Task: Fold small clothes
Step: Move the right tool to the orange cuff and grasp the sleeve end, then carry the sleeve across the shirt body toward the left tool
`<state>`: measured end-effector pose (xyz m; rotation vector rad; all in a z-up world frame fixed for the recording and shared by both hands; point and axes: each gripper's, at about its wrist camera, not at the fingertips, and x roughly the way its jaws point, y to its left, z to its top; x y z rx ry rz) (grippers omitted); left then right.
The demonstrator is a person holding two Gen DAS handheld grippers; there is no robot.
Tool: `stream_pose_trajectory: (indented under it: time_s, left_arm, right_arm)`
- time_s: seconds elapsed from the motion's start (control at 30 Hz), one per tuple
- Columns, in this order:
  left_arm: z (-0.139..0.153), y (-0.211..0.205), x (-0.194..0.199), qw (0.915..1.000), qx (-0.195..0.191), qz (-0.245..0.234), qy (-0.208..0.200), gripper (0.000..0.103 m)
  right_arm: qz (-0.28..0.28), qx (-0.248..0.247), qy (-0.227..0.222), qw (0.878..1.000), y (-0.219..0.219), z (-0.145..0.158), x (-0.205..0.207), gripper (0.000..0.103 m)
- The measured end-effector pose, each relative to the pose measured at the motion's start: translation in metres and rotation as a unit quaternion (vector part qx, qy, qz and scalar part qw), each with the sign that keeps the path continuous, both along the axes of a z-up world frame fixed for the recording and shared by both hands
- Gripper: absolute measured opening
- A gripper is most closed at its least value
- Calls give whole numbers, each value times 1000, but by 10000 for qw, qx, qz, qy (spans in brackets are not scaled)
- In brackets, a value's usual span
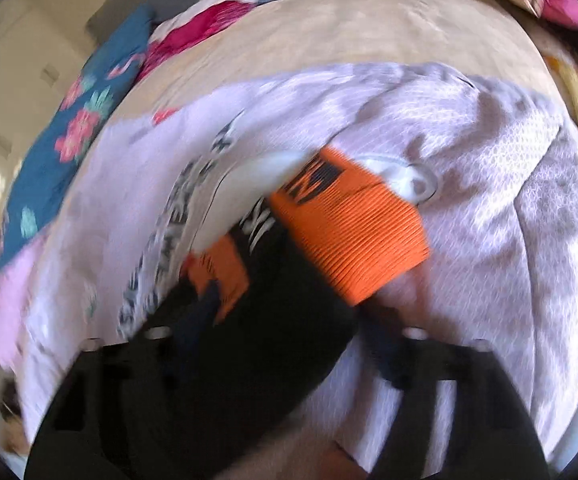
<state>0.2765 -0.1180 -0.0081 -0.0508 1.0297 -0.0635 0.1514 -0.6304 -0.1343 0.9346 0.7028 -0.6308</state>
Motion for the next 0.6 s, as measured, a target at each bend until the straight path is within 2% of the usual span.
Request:
stream_pose_trajectory:
  time_s: [0.1,0.2,0.33,0.6]
  left_arm:
    - [8,4,-2,10000,29,21,-66,94]
    - [18,9,-4,9998,44,54,-167,94]
    - [33,21,-9,9994,-111,161,-275,94]
    - [58,44,-17,9977,-396,365,-420,94]
  right_arm:
    - [51,90,-433,9990,1,2,0,16]
    - [415,-80,-969,9944,13,22,-1,15]
    - [1028,-341,-1640,9805,33,59,-3,15]
    - [2212,-892,-2312,9432,94,120,-2,15]
